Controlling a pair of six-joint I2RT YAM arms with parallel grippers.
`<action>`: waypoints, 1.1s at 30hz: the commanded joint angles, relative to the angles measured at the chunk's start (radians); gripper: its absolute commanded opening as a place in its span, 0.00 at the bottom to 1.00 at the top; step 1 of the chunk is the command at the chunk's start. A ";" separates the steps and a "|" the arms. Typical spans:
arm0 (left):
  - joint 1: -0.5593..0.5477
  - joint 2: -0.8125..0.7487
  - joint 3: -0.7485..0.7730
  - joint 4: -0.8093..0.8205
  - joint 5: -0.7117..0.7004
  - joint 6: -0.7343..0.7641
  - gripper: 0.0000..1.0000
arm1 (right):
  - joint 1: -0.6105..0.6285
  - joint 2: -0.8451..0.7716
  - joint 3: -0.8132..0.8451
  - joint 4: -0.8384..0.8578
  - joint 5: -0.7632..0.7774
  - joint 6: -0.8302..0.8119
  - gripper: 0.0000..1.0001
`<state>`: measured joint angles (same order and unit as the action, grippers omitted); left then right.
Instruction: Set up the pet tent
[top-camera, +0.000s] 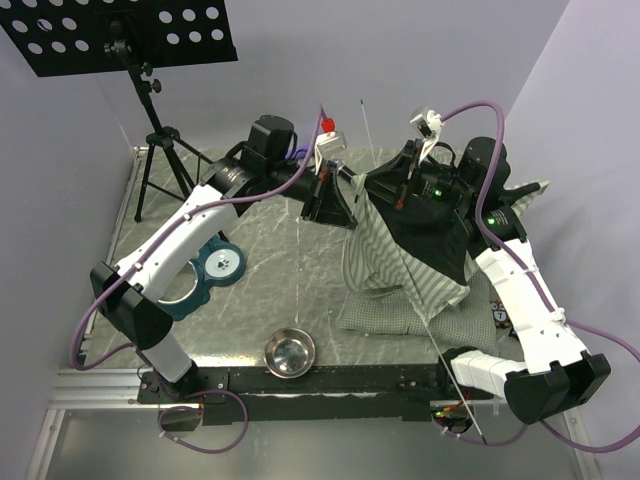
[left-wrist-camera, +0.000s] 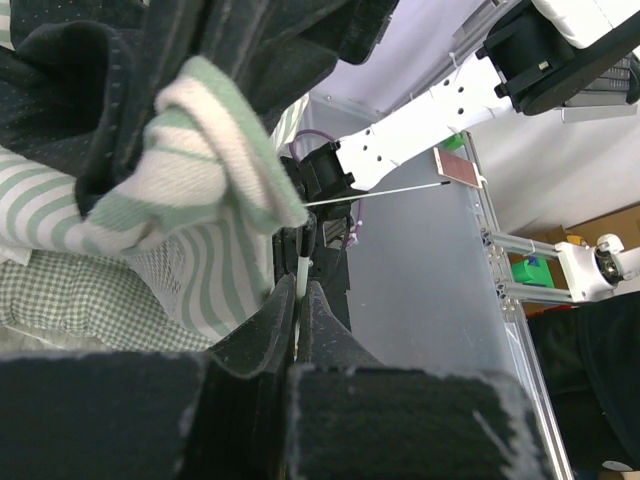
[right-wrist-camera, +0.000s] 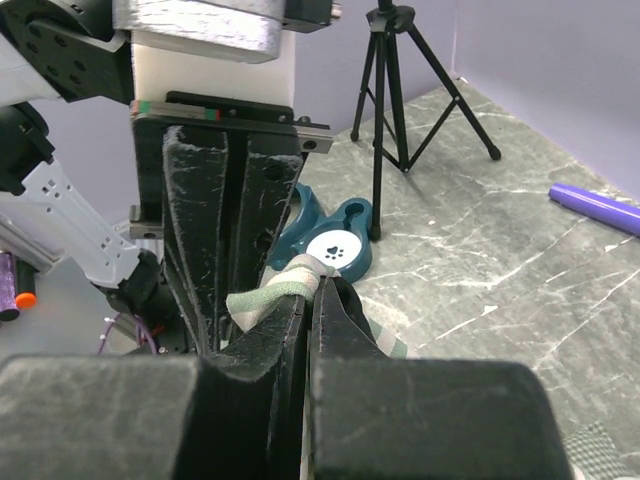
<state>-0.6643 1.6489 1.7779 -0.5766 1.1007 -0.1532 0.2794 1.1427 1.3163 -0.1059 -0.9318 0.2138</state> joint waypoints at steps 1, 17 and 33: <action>-0.043 0.054 -0.029 -0.180 -0.070 0.021 0.01 | 0.007 -0.037 0.060 0.259 0.047 0.042 0.00; 0.012 0.031 -0.081 -0.128 0.005 -0.036 0.01 | 0.000 -0.049 0.031 0.325 0.001 0.094 0.00; -0.023 0.041 -0.063 -0.143 -0.024 -0.005 0.01 | -0.002 -0.029 0.055 0.296 0.031 0.090 0.00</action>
<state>-0.6506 1.6444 1.7519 -0.5613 1.1294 -0.1658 0.2817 1.1500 1.3006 -0.0689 -0.9474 0.2649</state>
